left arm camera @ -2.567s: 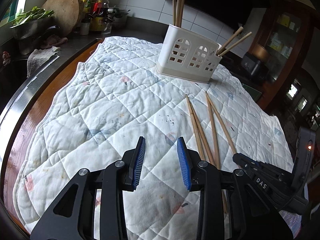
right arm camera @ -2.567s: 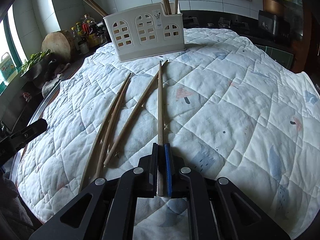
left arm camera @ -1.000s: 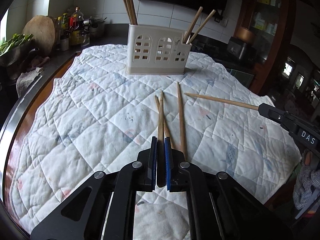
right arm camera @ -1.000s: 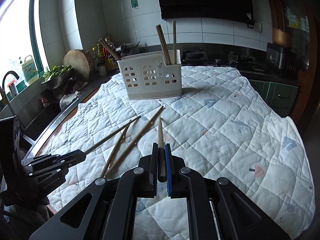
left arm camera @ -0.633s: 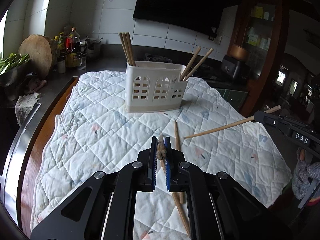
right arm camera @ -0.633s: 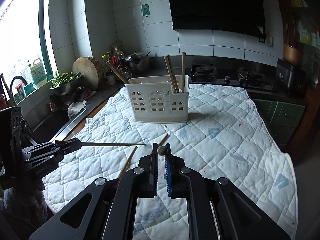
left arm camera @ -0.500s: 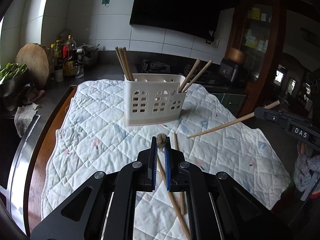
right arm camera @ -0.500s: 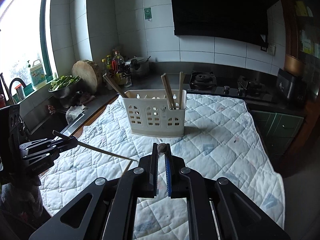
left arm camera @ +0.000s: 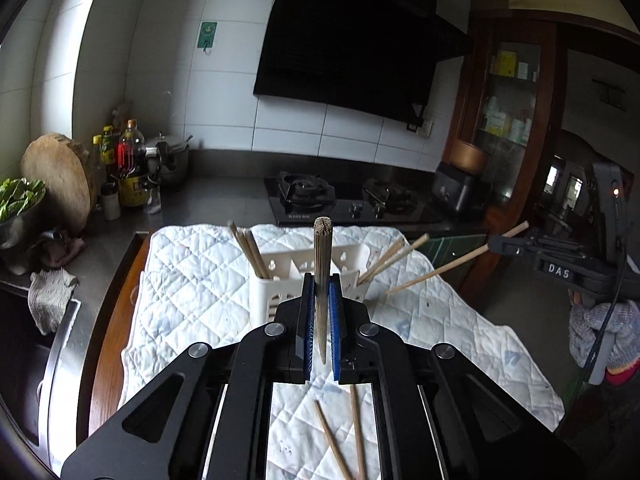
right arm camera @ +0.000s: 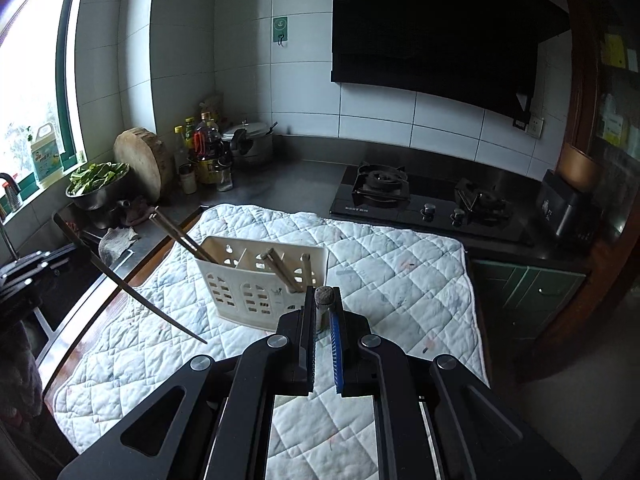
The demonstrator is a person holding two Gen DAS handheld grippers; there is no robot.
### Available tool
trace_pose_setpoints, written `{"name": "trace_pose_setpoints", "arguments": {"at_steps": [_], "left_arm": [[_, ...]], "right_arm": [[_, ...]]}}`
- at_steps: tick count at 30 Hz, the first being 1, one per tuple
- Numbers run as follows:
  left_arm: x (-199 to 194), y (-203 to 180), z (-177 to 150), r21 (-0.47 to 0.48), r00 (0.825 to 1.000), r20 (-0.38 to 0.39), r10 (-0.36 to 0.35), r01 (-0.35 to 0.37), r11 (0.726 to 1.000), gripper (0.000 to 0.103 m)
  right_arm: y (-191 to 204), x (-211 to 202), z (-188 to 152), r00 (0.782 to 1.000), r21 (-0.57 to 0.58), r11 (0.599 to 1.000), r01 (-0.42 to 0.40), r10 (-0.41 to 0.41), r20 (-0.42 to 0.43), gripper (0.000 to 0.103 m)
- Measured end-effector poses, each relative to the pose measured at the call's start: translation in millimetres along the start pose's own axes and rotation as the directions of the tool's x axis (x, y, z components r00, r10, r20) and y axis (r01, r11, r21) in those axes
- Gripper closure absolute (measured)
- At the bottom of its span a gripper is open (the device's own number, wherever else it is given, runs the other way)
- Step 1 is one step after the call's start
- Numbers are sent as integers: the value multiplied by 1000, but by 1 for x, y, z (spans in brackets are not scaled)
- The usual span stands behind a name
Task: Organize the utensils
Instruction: 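Raise the left tool's chopstick into the holder while the right tool inserts its chopstick, then open the left tool over the holder while the right tool opens, releasing chopsticks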
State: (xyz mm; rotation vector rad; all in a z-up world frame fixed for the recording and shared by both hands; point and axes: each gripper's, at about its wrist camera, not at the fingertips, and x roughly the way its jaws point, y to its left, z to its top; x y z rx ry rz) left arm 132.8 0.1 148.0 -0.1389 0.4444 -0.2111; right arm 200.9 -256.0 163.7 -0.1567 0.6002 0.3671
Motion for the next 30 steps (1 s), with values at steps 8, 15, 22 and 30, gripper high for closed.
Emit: {"name": "trace_pose_setpoints", "arguments": {"at_steps": [8,15,22,30], "left_arm": [[3,7,51,-23,991,119,64,-62,998,97],[33,20,61,-61,985,129,117,-110,992,97],[72,33,53,-82,991,52,120,-115,990,97],[91,41,46,-85,995,0,100,-99,991,97]], "right_arm": [[-7,22,35,1000,-18,1000,16,-16,-6,96],[-6,44,49,999,-35,999,-3,2,-38,96],[2,56,53,998,-72,997,-14,10,-59,96],[9,57,58,998,-99,995,-20,14,-60,96]]}}
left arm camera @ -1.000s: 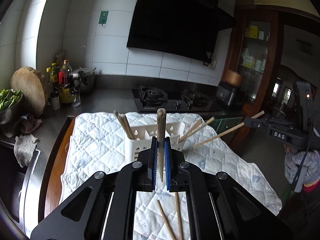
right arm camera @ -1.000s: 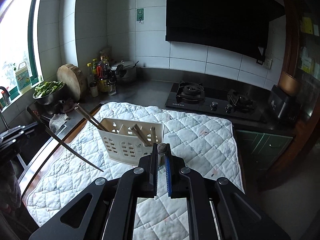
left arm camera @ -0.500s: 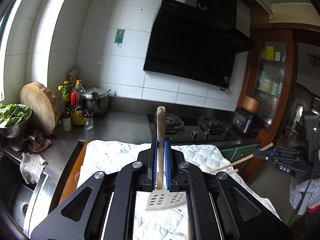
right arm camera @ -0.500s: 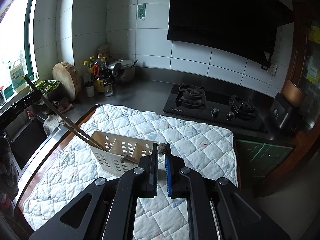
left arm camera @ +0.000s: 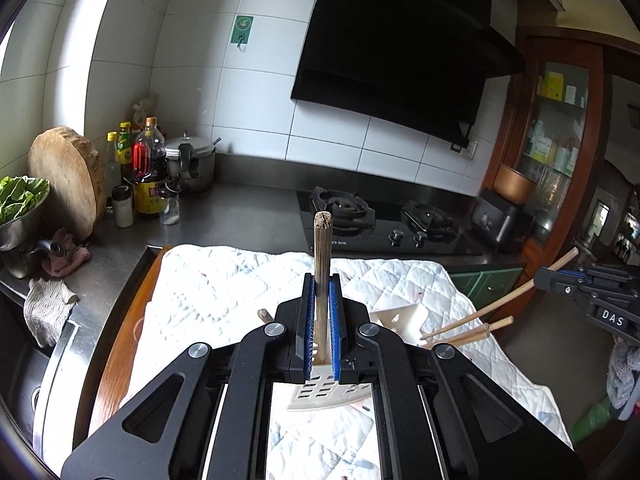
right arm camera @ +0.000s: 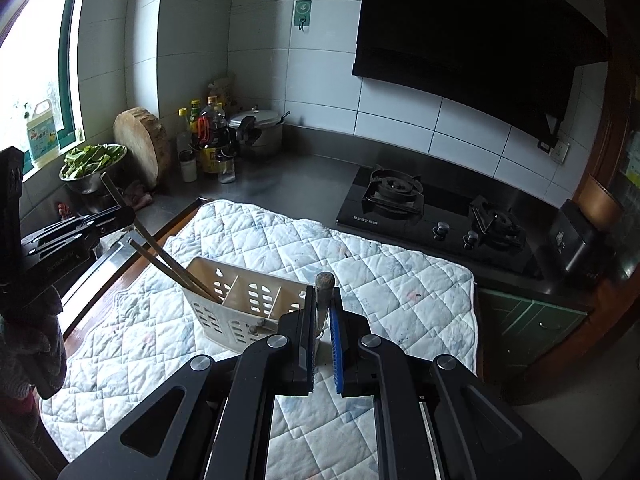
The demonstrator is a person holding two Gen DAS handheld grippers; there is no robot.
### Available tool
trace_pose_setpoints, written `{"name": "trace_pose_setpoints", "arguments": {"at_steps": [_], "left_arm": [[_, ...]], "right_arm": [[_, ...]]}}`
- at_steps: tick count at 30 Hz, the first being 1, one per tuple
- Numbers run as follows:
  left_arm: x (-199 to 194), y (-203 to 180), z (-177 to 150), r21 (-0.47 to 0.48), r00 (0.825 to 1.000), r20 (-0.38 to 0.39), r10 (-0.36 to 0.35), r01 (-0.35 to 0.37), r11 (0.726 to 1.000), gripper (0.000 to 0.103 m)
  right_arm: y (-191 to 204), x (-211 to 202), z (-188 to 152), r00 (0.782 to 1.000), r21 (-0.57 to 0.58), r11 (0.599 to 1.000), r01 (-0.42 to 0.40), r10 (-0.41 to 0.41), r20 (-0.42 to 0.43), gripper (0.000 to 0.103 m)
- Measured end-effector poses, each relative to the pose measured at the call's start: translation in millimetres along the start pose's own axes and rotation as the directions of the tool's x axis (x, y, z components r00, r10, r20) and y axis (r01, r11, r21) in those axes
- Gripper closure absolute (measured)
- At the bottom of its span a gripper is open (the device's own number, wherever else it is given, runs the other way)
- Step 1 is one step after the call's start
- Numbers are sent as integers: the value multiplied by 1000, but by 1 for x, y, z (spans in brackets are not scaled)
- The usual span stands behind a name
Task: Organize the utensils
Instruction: 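Open the left tool over the holder while the right tool opens, releasing chopsticks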
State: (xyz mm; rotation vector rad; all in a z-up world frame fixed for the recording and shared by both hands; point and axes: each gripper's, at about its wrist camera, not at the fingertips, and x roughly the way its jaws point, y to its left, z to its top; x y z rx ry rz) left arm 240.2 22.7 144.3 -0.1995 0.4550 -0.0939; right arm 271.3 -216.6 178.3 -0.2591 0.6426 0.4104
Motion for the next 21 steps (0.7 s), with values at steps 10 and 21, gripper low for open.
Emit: {"name": "trace_pose_setpoints", "arguments": {"at_steps": [10,21], "left_arm": [[13,-2,-10,8,998,-62,-19,19,1000,97],[25,-3,-8,2,994,-107,-29,29,1000,95]], "right_arm": [[9,6,4,1000,-23,1000,4,-5,-24,96],[7,35,3,996,-14,1000,11,-12,-94,96]]}}
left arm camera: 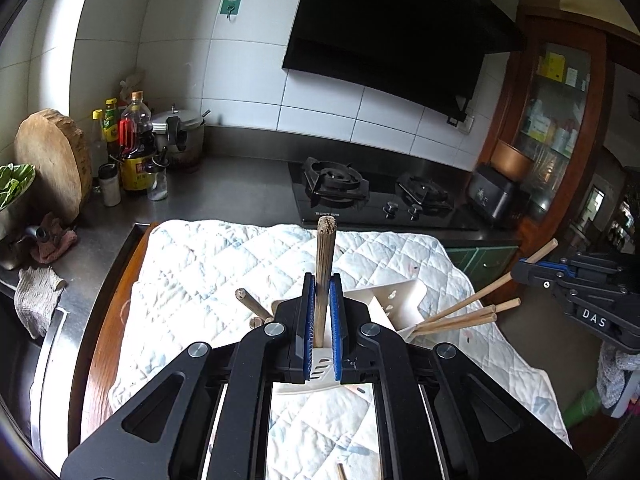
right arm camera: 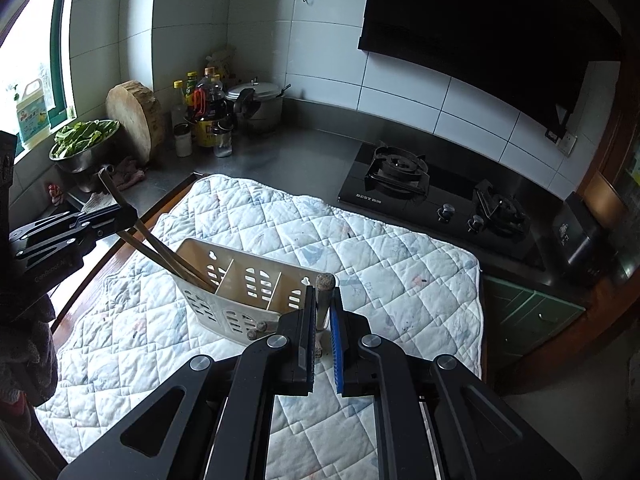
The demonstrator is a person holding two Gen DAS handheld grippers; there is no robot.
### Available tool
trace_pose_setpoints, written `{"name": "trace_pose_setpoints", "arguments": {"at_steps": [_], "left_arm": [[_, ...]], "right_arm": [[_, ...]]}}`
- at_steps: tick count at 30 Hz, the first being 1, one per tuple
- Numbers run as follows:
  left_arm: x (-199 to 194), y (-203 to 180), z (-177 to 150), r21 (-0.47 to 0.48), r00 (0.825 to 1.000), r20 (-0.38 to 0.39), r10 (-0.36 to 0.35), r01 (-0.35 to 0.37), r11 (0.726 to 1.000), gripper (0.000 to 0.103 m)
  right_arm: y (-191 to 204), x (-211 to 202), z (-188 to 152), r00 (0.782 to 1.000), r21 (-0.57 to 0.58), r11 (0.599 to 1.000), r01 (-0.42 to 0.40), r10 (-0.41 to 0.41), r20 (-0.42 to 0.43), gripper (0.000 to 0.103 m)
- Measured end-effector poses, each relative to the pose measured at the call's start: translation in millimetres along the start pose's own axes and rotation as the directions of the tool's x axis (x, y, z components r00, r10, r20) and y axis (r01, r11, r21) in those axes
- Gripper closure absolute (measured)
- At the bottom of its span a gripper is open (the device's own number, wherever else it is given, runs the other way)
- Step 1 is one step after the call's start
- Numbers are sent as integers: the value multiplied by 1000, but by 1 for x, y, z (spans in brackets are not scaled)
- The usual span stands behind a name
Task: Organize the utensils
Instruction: 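Open the left tool over the holder while the right tool opens, releasing chopsticks, then move both tools back toward the last two loose chopsticks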
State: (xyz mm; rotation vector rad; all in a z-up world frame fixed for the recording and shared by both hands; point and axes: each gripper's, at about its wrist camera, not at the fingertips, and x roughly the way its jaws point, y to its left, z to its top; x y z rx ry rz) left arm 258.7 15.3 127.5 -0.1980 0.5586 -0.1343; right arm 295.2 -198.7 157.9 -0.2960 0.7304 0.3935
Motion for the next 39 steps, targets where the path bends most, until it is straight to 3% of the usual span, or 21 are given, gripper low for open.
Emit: {"name": "trace_pose_setpoints", "arguments": {"at_steps": [3,6,9,14,19,28,39], "left_arm": [[0,-1,0,-1,1000,-1,-4,4,1000,91],[-3,-2,-1,1,1000,7,-2,2,1000,80],[-10,-3,-2,6,1000,16,-5,5,1000,78],[-34,-8,-8,29,999,43,2,-3,1000,67],[-65,-9,-24,34,998,65,0,-2,999,62],[-117,-4,-77,36,996,86,30,-33,999,52],[-135,26,-161,-47,996,38,76,-75,996,51]], "right_arm": [[-1,2,-2,1000,10,1000,-11,11,5,96],[-2,-1,-5,1000,14,1000,-14,14,18,95],[-5,-10,-8,999,26,999,-19,18,37,89],[-4,-33,-21,996,49,998,-40,36,82,87],[8,-53,-47,993,50,997,-58,53,110,87],[45,-66,-117,986,52,989,-135,129,101,87],[96,-34,-204,979,157,967,-202,200,27,87]]}}
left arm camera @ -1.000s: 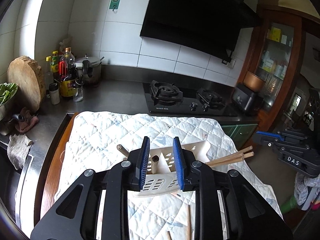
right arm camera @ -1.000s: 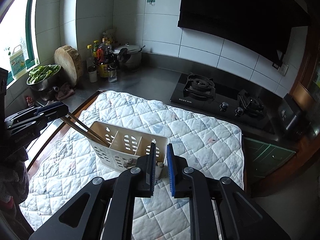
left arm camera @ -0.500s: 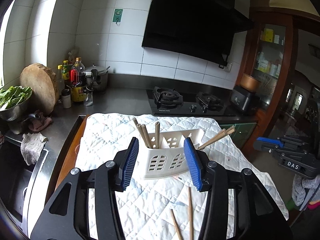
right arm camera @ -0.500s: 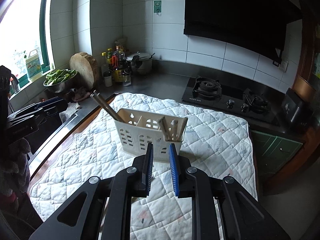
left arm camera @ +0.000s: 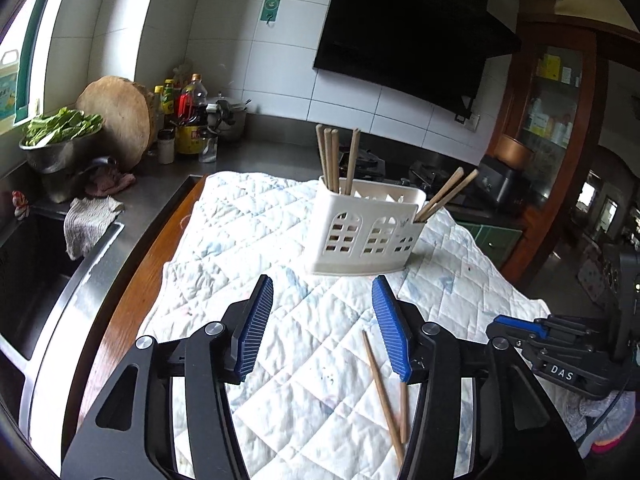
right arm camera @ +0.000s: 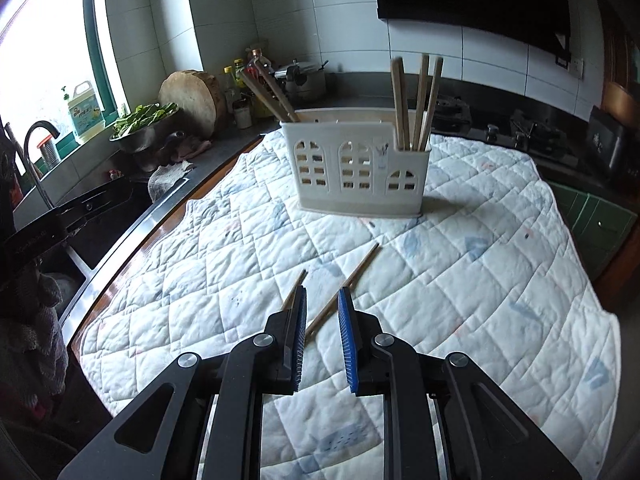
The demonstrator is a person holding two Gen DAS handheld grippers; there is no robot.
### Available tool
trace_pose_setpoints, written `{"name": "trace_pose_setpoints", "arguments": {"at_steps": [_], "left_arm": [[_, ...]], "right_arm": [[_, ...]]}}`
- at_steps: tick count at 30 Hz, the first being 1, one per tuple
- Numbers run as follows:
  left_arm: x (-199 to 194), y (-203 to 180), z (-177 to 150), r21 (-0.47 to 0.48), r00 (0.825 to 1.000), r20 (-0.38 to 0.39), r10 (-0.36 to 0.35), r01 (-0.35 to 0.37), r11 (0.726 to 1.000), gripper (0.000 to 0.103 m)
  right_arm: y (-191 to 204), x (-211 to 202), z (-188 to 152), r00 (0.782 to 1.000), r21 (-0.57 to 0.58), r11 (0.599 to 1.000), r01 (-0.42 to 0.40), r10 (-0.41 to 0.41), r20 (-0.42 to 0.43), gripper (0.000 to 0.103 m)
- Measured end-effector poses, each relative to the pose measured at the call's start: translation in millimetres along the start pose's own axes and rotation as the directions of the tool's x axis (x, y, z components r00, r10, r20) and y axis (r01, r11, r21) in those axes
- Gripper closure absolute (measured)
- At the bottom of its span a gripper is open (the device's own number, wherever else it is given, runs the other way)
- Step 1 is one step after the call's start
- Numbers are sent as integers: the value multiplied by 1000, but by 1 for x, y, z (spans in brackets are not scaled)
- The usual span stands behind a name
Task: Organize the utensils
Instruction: 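Move both tools back toward the last two loose chopsticks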
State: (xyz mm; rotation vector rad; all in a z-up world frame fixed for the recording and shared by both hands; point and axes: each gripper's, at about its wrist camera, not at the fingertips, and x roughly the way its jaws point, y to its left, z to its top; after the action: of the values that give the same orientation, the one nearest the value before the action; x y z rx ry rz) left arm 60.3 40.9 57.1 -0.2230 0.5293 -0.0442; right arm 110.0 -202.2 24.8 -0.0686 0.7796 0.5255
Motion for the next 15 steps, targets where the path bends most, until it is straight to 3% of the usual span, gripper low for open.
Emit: {"name": "trace_pose_setpoints", "arguments": {"at_steps": [6,15], "left_arm": [[0,28,-29,-87,1000,-20,15,-17,996,51],[-3,51,-60,-124,998,-45,33,-39,991,51]], "right_arm": [[15,29,-37,999,74,997,-22,25,-45,87],[28,68,-60,994,178,984,-20,38,-99,88]]}}
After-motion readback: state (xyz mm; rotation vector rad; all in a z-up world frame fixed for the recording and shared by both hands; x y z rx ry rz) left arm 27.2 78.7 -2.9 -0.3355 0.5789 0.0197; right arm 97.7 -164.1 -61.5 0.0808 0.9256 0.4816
